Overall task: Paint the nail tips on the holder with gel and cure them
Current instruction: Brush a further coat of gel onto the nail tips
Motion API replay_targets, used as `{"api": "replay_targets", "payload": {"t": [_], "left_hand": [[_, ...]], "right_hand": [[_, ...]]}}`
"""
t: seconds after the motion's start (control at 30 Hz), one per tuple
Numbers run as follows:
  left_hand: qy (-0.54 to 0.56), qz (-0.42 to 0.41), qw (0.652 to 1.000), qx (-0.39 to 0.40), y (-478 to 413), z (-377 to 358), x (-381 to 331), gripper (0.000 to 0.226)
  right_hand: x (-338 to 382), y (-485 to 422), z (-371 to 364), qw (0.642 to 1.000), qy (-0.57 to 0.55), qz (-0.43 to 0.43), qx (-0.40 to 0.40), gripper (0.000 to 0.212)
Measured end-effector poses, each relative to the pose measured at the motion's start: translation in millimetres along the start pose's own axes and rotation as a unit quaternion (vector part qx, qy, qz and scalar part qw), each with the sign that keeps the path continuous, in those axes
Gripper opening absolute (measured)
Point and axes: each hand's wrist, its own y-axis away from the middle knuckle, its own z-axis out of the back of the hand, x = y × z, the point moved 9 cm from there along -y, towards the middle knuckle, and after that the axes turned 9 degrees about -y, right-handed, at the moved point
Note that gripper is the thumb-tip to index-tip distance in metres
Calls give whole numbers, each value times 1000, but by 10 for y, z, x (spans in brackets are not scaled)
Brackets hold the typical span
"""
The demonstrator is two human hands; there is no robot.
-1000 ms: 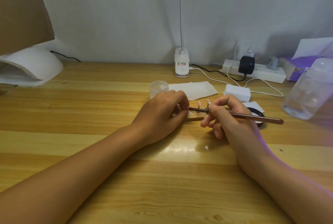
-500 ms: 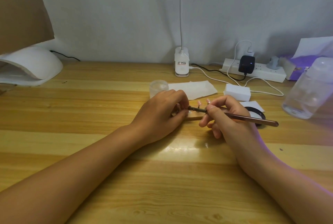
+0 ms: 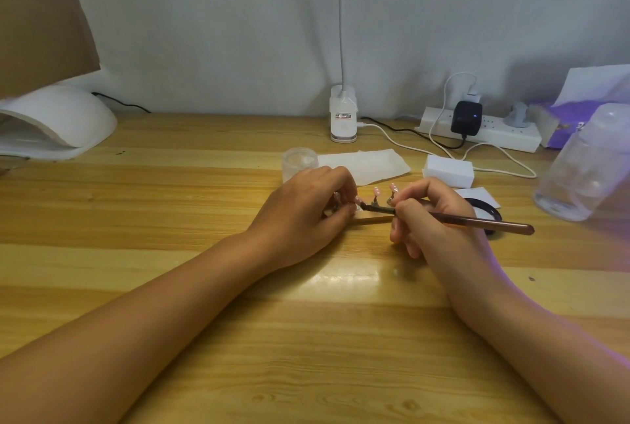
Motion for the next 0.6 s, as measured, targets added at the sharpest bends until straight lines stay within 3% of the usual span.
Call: {"api": "replay_targets", "payload": {"t": [0.6], "left_hand": [[-1,-5,1000,-7,6,-9,1,9]], "right_hand": [[31,22,-36,1000,-8,13,9,9]]}}
